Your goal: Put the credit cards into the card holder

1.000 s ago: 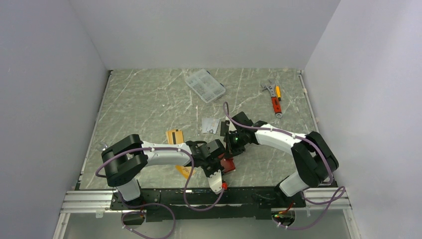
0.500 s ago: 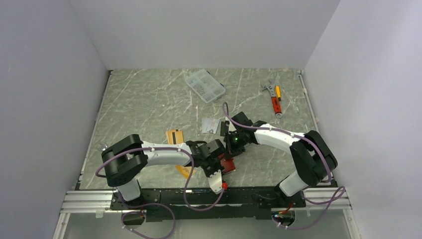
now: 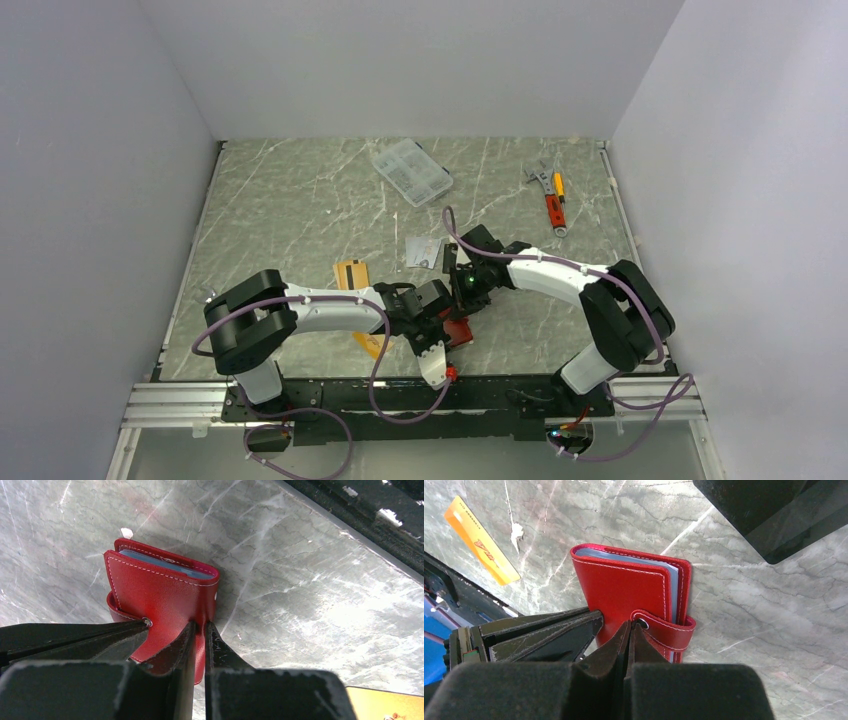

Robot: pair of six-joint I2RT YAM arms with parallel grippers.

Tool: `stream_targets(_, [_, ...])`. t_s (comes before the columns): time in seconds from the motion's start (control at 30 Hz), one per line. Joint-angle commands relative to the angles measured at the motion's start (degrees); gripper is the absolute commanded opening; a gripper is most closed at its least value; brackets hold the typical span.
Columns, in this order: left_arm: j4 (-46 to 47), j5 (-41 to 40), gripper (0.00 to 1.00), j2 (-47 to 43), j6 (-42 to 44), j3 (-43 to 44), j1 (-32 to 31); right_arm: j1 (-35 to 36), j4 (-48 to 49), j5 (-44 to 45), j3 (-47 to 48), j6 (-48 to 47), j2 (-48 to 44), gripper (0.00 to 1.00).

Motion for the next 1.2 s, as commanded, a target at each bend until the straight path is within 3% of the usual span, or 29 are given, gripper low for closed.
stream_targets(0.0, [-3.74, 2.92, 0.03, 5.20, -1.10, -2.17, -0.58, 0.96, -2.76, 5.52, -1.04, -0.04, 1.83, 0.00])
stream_targets(0.6, [-4.64, 2.51, 0.02, 5.43, -1.45, -0.54, -0.49, 4.46, -2.39, 13.62, -4.35, 5.90, 2.31, 0.00])
stream_targets(1.17, [-4.86, 2.47, 0.03, 5.43, -2.00, -0.03, -0.23, 5.02, -4.44, 14.81, -3.48, 6.54, 6.85, 0.00])
